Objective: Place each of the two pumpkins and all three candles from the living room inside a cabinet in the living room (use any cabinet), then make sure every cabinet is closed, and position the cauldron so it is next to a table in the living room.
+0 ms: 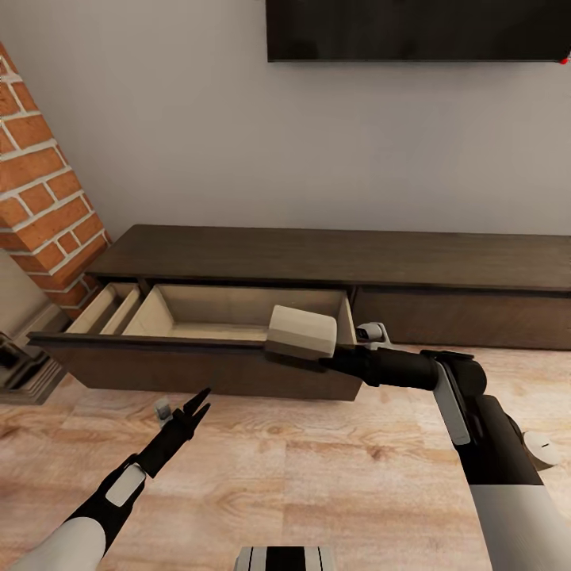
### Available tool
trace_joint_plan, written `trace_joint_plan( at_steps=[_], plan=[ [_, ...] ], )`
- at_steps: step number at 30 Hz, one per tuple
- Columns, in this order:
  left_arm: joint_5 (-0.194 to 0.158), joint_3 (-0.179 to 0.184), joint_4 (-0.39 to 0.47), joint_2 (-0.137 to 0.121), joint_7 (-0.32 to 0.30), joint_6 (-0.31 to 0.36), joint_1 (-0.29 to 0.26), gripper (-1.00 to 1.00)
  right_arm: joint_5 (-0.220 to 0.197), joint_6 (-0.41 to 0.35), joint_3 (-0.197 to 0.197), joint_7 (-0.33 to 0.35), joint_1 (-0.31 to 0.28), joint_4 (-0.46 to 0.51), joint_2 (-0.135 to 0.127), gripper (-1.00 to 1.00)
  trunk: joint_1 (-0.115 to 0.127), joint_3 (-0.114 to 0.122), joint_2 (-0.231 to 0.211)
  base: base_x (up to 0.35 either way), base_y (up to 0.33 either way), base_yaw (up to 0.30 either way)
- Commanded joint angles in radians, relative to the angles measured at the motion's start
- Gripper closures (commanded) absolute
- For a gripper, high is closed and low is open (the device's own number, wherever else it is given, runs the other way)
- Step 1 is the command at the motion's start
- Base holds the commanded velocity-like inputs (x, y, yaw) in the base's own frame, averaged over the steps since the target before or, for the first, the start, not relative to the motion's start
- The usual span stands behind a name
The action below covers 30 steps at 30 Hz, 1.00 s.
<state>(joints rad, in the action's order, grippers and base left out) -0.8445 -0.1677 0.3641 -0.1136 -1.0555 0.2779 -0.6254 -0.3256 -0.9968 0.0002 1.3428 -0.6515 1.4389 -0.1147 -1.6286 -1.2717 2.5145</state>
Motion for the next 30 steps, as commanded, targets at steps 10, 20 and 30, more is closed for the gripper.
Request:
trace_joint_plan(
  at_steps=[10, 20, 30],
  plan=[
    [0.011, -0.001, 0.104, 0.0, -0.008, 0.012, 0.0, -1.0, -0.003, -0.006, 0.0, 0.001, 0.0, 0.0, 0.0, 1.0, 0.0, 0.014, 0.0, 0.0, 0.0, 0.0],
    [0.023, -0.001, 0.22, -0.001, -0.008, 0.018, 0.005, -1.0, -0.002, -0.006, 0.0, -0.001, 0.0, 0.0, 0.0, 1.0, 0.0, 0.03, 0.0, 0.0, 0.0, 0.0],
    [0.088, -0.005, 0.393, -0.001, -0.005, 0.088, 0.007, -1.0, -0.001, -0.006, 0.0, -0.003, 0.0, 0.0, 0.0, 1.0, 0.0, 0.046, 0.0, 0.0, 0.0, 0.0]
  ],
)
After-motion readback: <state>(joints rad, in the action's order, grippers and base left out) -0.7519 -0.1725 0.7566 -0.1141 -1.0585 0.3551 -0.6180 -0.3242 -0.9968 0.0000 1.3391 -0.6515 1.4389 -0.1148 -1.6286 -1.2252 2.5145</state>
